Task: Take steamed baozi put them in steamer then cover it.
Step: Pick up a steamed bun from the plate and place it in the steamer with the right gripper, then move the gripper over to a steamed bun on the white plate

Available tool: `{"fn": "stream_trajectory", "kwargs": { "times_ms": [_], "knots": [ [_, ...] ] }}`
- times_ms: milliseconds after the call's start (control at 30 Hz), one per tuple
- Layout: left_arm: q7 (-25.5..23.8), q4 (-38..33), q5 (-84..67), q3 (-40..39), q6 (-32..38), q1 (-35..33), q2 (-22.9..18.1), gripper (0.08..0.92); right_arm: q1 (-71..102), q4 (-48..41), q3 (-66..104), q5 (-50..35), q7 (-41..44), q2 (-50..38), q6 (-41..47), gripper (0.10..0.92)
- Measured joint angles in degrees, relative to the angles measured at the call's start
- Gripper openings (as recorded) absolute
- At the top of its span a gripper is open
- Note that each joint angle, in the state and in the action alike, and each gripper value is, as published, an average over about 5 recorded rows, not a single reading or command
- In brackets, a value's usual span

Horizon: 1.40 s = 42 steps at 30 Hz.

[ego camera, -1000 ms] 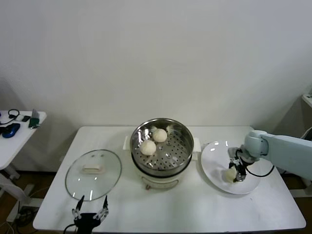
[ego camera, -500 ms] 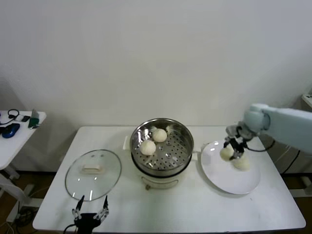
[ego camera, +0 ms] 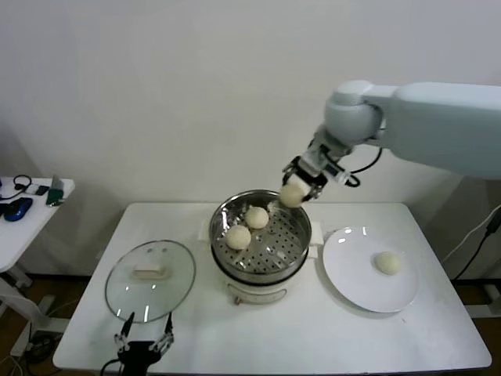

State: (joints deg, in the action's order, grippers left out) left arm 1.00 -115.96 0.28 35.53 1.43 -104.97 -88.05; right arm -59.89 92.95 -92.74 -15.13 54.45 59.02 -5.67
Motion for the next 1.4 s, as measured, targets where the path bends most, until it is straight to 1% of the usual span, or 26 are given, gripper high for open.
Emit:
{"fn": "stream_trajectory", "kwargs": {
  "times_ms": [167, 333, 567, 900, 1033, 1200, 1267, 1400],
  "knots": [
    [0.1, -0.2, -0.4, 0.6, 0.0, -0.1, 0.0, 0.823, 2.1, 2.6, -1.0, 3.5, -1.0, 4.0, -2.2, 0.628],
    [0.2, -0.3, -0.6, 1.1, 0.1, -0.2, 0.0, 0.823, 5.5, 3.3, -2.1, 7.2, -1.9, 6.3, -3.2, 0.628],
    [0.3, -0.2, -0.7, 1.4, 0.2, -0.1, 0.0, 0.823, 10.6, 1.8, -2.6, 12.2, -3.2, 8.5, -3.8, 0.628],
    [0.5, 0.4, -0.7, 1.4, 0.3, 0.3, 0.1, 0.823, 16.4, -1.2, -2.1, 17.1, -5.2, 10.8, -4.0, 0.64],
    [0.6, 0.6, -0.6, 1.2, 0.4, 0.4, 0.1, 0.823, 17.4, -1.8, -1.8, 18.4, -5.7, 11.2, -4.4, 0.689],
    [0.5, 0.4, -0.6, 1.2, 0.4, 0.4, 0.2, 0.823, 17.3, -2.8, -1.2, 18.7, -5.4, 11.1, -5.1, 0.8],
    [0.5, 0.3, -0.6, 1.2, 0.3, 0.4, 0.2, 0.823, 16.8, -3.3, -0.9, 18.0, -4.7, 10.7, -5.4, 0.817],
    [0.5, 0.2, -0.6, 1.0, 0.3, 0.4, 0.2, 0.823, 14.8, -4.7, -0.8, 14.4, -2.5, 8.9, -5.4, 0.822]
  ]
}}
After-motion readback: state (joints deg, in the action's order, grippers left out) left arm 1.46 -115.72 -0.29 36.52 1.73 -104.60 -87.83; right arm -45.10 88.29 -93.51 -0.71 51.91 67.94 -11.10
